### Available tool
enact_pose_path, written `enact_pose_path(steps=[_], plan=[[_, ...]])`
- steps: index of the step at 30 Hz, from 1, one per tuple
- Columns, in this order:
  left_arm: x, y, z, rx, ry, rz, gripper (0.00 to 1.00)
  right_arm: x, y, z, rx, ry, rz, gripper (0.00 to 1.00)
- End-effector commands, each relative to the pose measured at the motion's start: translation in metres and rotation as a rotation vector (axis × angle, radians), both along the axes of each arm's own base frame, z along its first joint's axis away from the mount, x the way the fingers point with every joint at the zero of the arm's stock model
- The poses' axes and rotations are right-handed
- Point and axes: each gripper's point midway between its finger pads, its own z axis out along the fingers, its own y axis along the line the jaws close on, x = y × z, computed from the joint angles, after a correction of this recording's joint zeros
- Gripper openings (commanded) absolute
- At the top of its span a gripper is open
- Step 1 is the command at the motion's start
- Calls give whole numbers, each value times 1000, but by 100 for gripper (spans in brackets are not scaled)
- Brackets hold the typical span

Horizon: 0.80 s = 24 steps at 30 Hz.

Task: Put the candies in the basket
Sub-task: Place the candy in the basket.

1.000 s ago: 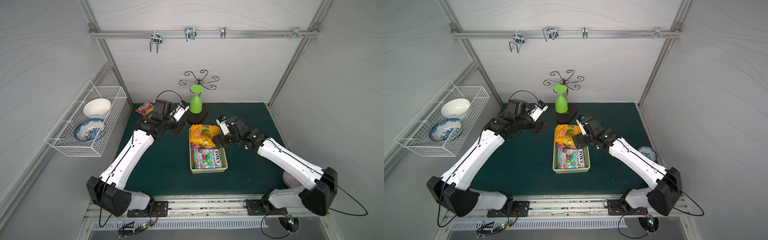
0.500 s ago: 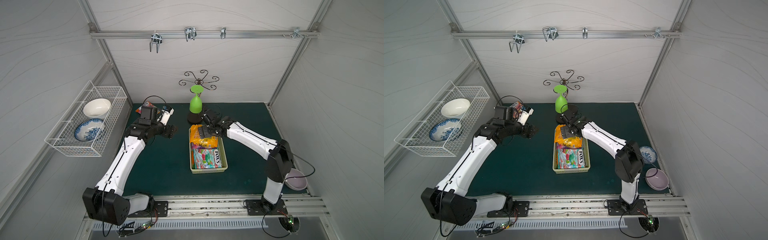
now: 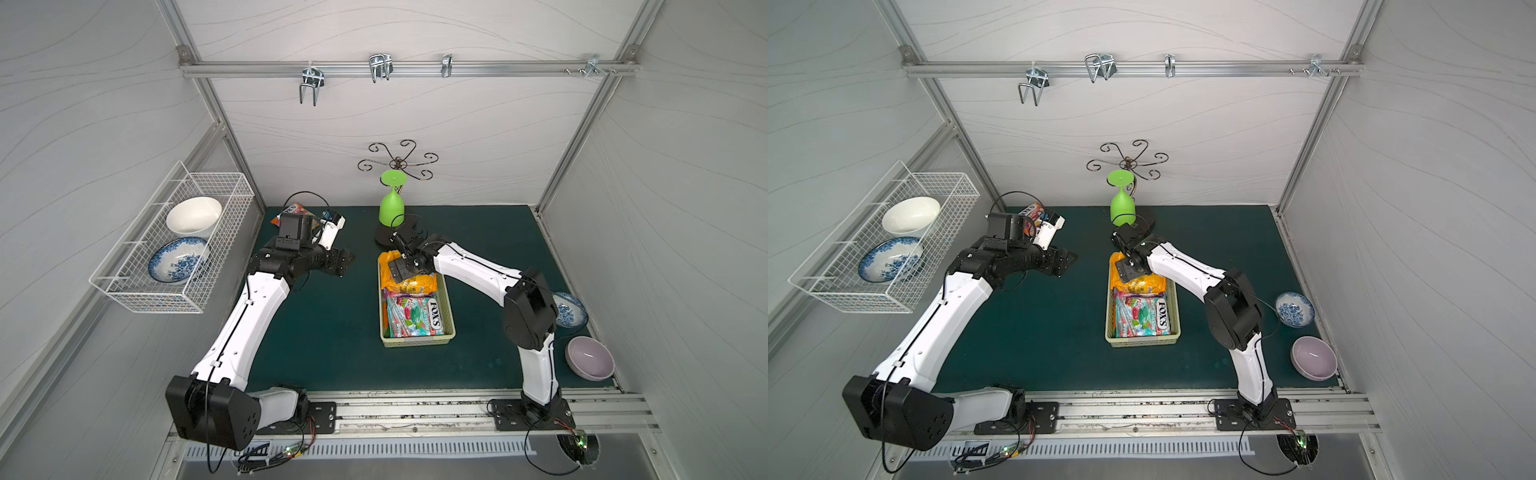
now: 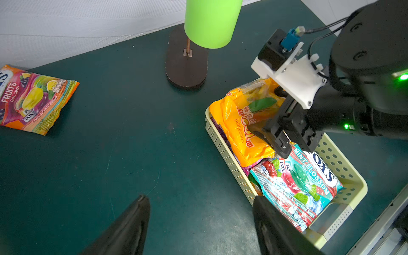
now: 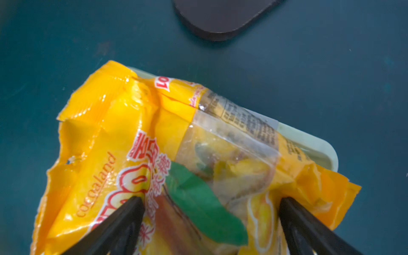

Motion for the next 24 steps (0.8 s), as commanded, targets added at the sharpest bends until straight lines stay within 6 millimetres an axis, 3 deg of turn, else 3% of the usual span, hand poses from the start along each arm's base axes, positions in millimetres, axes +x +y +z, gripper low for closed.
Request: enact_pose_path(steps=[1,8,13,19,24], plan=[[6,-4,7,-34,-23,-7,78,-42,-13,-55,-136,174,241,99],[9,0,6,-46,-16,14,78,-32,-26,-36,-26,210,202,99],[22,16,-6,-50,7,123,83,-28,-22,-18,34,226,99,99],[39,37,-17,-31,45,234,83,-22,-24,16,80,200,-3,99],[49,54,-25,-2,78,305,83,-20,-31,56,113,135,-28,99]])
